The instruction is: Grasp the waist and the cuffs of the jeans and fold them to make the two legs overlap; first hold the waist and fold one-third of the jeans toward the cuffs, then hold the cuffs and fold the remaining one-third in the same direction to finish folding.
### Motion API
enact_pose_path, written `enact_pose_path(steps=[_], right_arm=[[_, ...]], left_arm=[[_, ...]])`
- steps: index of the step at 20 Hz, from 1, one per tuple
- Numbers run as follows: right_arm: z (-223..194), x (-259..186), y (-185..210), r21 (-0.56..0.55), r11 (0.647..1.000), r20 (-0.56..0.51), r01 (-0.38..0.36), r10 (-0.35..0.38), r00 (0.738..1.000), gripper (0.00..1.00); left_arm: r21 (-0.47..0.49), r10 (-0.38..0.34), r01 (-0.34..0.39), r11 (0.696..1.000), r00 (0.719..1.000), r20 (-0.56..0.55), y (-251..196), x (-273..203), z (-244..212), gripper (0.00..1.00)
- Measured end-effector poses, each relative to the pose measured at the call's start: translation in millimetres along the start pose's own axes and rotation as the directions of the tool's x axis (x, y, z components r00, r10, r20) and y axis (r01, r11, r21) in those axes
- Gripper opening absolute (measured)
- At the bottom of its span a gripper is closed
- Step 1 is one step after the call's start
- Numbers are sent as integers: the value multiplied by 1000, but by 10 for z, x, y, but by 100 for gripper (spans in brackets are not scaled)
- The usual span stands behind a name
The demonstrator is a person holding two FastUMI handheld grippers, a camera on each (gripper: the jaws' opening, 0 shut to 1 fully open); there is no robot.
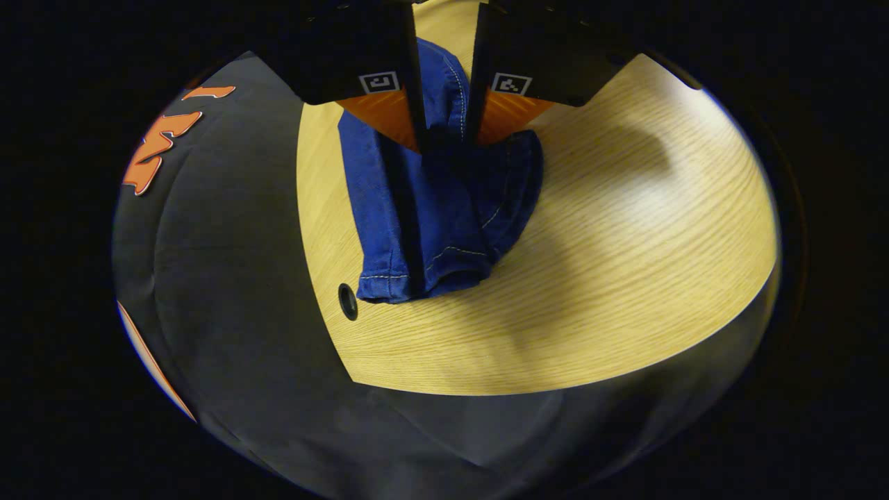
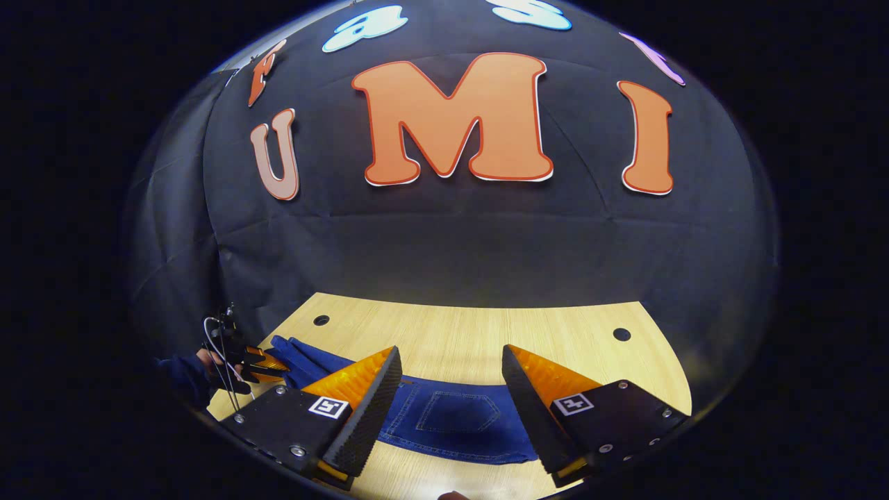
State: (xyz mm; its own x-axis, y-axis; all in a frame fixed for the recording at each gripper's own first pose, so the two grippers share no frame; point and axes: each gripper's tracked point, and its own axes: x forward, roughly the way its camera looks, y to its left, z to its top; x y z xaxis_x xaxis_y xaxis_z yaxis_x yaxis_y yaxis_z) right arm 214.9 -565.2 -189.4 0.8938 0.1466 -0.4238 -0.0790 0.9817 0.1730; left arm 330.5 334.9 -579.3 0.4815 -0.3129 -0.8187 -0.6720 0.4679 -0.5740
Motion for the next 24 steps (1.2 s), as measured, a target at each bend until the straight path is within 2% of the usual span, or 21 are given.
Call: enact_pose_path(steps=[1,2,4,6,8,9,16,18,20,22,24], right_arm=[[-24,1,-32,2,1000,-9,7,-7,1000,92],[-48,11,-70,6,1000,-16,12,-12,1000,92],[-156,21,-129,24,1000,-38,15,-14,999,92],[-160,32,-135,29,999,-42,17,-15,999,92],[-161,62,-164,25,999,-46,29,-28,999,92],[-166,57,-186,29,999,-47,28,-26,999,92],[9,79,-467,66,994,3,84,-84,996,92],[59,70,-545,84,992,19,89,-91,996,92],[86,73,-595,90,992,29,86,-89,996,92],[95,53,-682,91,992,37,90,-93,995,92],[122,3,-748,107,991,46,80,-85,995,92]], left_arm=[[-5,-11,11,1000,1000,1,-25,32,7,33],[-11,14,-14,1000,1000,6,33,86,68,35],[-92,-24,24,995,1000,9,-3,103,68,13],[-98,-46,49,994,999,27,-36,122,54,13],[-69,-80,82,994,996,36,-80,107,45,13],[-46,-97,99,994,994,46,-100,116,58,5],[194,-220,188,963,962,162,-660,-500,-40,5],[279,-258,203,939,950,175,-905,-732,-147,5],[376,-300,218,901,938,175,-1215,-918,-307,5],[483,-340,223,847,925,170,-1538,-1153,-559,5],[585,-373,223,780,916,148,-1878,-1334,-903,5]])
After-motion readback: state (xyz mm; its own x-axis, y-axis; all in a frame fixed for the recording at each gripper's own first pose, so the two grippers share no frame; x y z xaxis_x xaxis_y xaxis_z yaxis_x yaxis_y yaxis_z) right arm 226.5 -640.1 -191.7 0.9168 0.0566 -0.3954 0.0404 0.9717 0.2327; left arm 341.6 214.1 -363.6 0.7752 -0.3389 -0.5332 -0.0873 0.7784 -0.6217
